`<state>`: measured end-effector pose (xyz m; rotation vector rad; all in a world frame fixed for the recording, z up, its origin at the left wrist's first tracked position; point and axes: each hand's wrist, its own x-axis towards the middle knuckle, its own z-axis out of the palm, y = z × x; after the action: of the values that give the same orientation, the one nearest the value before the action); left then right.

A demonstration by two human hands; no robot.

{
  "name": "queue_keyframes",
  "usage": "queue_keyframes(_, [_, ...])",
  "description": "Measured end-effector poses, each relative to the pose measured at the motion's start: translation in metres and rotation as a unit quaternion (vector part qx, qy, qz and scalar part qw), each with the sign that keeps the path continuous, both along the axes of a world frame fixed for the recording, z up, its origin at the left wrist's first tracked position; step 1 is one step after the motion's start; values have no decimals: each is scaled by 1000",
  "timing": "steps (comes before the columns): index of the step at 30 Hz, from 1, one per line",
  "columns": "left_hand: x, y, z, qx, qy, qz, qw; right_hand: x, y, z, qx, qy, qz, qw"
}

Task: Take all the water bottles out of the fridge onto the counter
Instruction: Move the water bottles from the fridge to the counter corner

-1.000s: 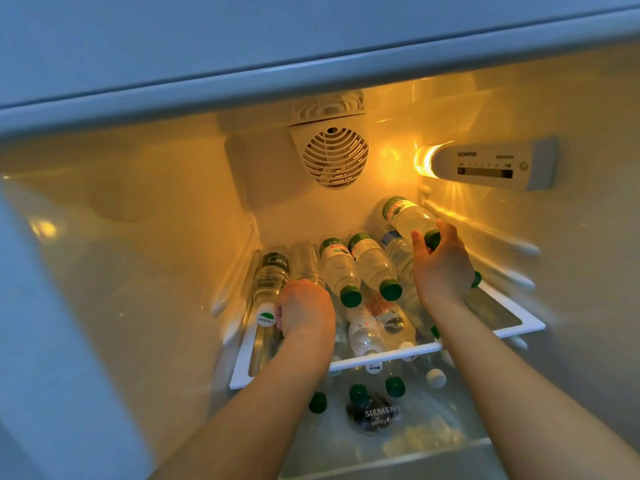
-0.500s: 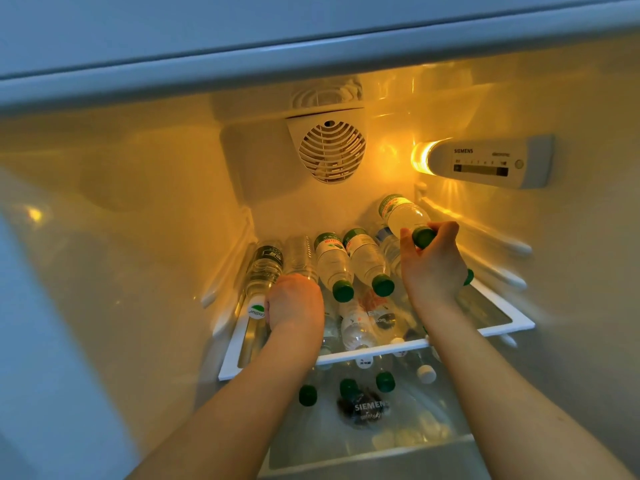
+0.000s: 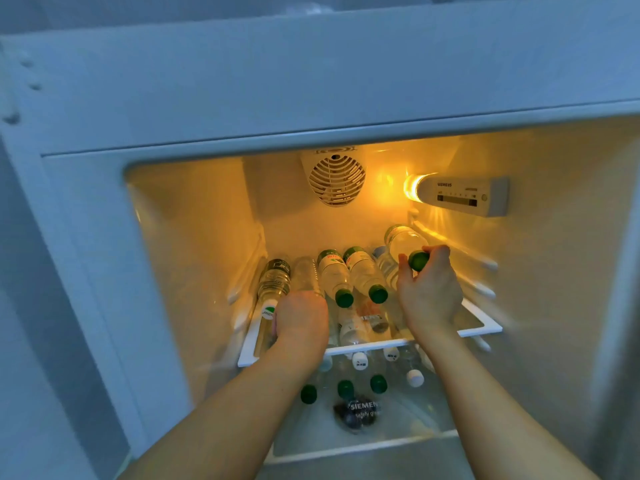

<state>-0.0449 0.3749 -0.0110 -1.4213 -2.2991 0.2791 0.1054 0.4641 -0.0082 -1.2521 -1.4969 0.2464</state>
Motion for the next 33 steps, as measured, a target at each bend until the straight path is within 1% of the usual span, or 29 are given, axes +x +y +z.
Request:
queue_keyframes(4, [10, -26, 5, 26, 14, -62, 998, 9, -16, 13, 30, -44, -10, 999])
queue_keyframes(8, [17, -52, 12, 34, 23, -98, 994, 17, -33, 23, 52, -66, -9, 996])
queue_keyframes(13, [28, -80, 31, 43, 9, -162, 986, 21, -60, 40, 87, -88, -9, 992])
queue_keyframes(16, [36, -101, 47, 72, -14, -188, 979, 23, -81, 54, 106, -81, 1, 991])
queue_keyframes(19, [43, -113, 68, 113, -82, -185, 973, 30, -94, 65, 97, -74, 3, 993])
queue_keyframes(23, [43, -148, 100, 179, -187, -173, 950, 44, -130, 82, 90, -64, 32, 993])
queue_keyframes(25, [41, -172, 111, 205, -247, -170, 932, 46, -152, 89, 87, -65, 50, 993])
queue_keyframes(29, [42, -219, 127, 249, -360, -167, 883, 43, -195, 95, 76, -78, 79, 991])
queue_keyframes(30, [42, -233, 130, 256, -375, -165, 875, 41, -207, 94, 68, -83, 89, 990])
queue_keyframes(33, [39, -275, 130, 265, -380, -141, 875, 36, -243, 89, 35, -112, 123, 985])
